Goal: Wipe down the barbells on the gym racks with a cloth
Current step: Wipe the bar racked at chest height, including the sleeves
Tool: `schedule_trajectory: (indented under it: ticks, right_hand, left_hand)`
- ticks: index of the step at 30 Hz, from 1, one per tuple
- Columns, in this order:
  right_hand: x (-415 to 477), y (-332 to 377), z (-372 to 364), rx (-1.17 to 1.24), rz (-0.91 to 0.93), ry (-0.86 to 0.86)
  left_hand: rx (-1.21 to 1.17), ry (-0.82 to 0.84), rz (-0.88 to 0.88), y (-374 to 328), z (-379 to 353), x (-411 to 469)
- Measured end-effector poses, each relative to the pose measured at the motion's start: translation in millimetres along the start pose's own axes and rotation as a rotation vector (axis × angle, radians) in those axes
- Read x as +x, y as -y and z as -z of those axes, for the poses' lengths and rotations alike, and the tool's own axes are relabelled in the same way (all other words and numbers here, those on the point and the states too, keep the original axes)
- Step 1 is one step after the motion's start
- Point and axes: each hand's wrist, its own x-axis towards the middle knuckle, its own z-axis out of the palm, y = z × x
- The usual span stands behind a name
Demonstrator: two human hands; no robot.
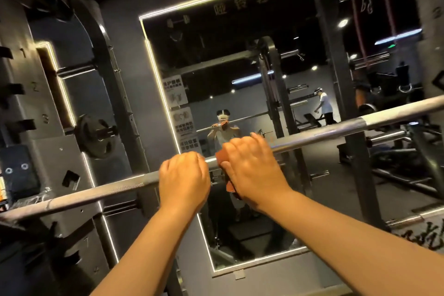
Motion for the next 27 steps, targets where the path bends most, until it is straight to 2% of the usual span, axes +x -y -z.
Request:
schedule_trajectory:
  ticks: [3,6,10,12,13,14,17,20,22,27]
  right_hand:
    - [0.1,-27.5,4.1,0.013,0.163,0.061]
    - [-7.3,-75.4,15.9,0.003,0.163,0.111]
    - [-25.4,-117.6,26.3,-0.011,-0.137,0.039]
    - [-24.4,-103.8,26.3,0.052,-0.316,-0.08]
    - [-21.9,-89.4,25.7,0.082,-0.362,-0.087]
    - [-19.7,-74.0,22.8,0.094,-0.35,-0.052]
    - [-19.9,-48.3,10.0,-0.013,-0.086,0.076]
    - [-19.4,-77.9,15.5,-0.041,0.099,0.135]
    - [-23.0,-108.5,22.8,-0.056,0.124,0.161]
    - [-55.8,-165.8,37.0,-0.06,-0.293,0.005]
  left_hand:
    - [0.039,-0.03,-0.004,-8.3,-3.1,0.4]
    - [-0.029,-0.021,0.008,-1.0,-5.7,-0.2]
    - [-0.056,-0.004,0.022,-6.5,-6.3,-0.3]
    - [-0.062,0.016,0.053,-14.8,-6.9,2.6]
    - [-0.06,0.028,0.055,-20.7,-8.2,3.6]
    - [-0.053,0.031,0.044,-28.0,-9.9,4.1]
    - [-0.044,0.023,0.001,-49.7,-16.0,4.7]
    - [-0.031,0.029,-0.026,-56.6,-22.5,3.2]
    - [-0.045,0.023,-0.055,-52.8,-23.4,2.0]
    - [-0.05,0.05,-0.143,-49.5,-17.4,-0.8]
